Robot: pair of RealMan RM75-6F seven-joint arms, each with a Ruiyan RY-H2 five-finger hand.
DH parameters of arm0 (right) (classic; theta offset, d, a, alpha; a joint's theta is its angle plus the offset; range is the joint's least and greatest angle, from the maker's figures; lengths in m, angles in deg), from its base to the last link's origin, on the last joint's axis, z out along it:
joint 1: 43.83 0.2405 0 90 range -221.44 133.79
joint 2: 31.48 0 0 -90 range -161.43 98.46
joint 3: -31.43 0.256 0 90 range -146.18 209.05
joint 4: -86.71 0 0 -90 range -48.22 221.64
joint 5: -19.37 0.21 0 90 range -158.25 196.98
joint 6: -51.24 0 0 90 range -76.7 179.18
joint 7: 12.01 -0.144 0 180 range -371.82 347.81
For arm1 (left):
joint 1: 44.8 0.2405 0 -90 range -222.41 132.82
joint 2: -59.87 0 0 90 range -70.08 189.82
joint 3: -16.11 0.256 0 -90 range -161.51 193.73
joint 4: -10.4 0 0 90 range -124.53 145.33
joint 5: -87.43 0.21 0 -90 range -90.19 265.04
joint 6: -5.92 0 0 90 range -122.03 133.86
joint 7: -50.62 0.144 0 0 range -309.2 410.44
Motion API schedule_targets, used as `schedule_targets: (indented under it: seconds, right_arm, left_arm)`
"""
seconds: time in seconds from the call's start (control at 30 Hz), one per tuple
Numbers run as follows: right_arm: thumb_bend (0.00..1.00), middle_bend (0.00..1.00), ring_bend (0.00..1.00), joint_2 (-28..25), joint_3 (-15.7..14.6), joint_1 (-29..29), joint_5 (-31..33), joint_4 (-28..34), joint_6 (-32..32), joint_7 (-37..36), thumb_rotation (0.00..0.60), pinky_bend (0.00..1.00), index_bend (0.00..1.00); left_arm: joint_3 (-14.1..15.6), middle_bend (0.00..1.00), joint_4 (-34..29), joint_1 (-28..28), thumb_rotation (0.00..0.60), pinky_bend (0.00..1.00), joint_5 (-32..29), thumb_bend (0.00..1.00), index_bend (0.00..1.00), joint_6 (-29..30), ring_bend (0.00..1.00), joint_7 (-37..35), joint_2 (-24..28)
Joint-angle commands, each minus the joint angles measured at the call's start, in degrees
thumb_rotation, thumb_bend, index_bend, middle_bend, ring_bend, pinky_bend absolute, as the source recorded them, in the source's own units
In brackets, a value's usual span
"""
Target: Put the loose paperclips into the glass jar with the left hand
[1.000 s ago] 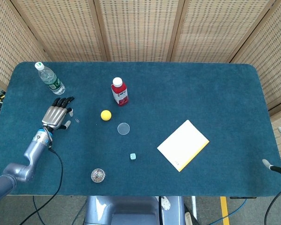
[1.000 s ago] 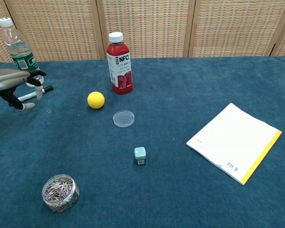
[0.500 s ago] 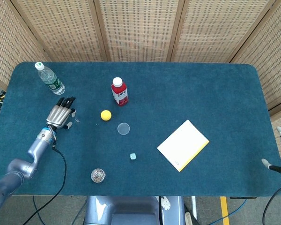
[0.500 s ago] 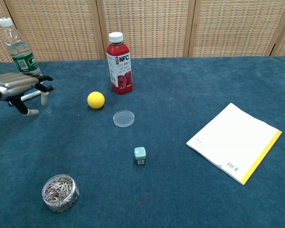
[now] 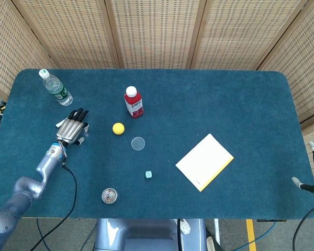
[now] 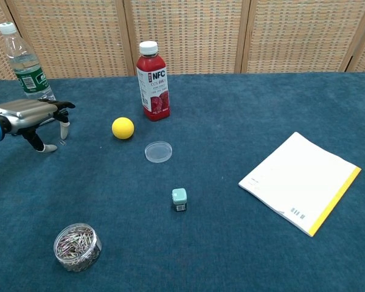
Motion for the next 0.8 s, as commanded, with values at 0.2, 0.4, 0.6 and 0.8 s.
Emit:
schedule_targets:
  seconds: [0.2,0.4,0.6,0.8]
  right_arm:
    - [0.00,0.00,0.00,0.1,0.1,0.1,0.4,-0.3,0.4,-0.1,0.600,0.00,0.00]
    - [0.00,0.00,0.00,0.2,0.1,0.2,0.5,-0.5,0.6,0.1,0.600,0.00,0.00]
    - [0.00,0.00,0.00,0.2,0.1,0.2,0.6,-0.5,0.7,0.0,0.600,0.00,0.00]
    - [0.00,0.00,0.00,0.2,0.0,0.2,0.6,-0.5,0.7,0.0,0.600,0.00,0.00]
  left_arm:
    - [0.1,0.00,0.9,-1.0,0.600,0.00,0.3,0.31,0.49,-1.2,0.00,0.0,-0.7]
    - [0.1,0.00,1.1,-1.4,0.600,0.00,0.5,0.33,0.50,-1.9,0.00,0.2,-1.2]
    - [0.0,0.00,1.2,-1.6,0.600,0.00,0.3,0.37,0.52,-2.4,0.00,0.3,-1.3]
    - [-0.1,0.00,0.5,-1.8,0.600,0.00,0.3,0.40,0.59,-2.7,0.00,0.8,-1.0]
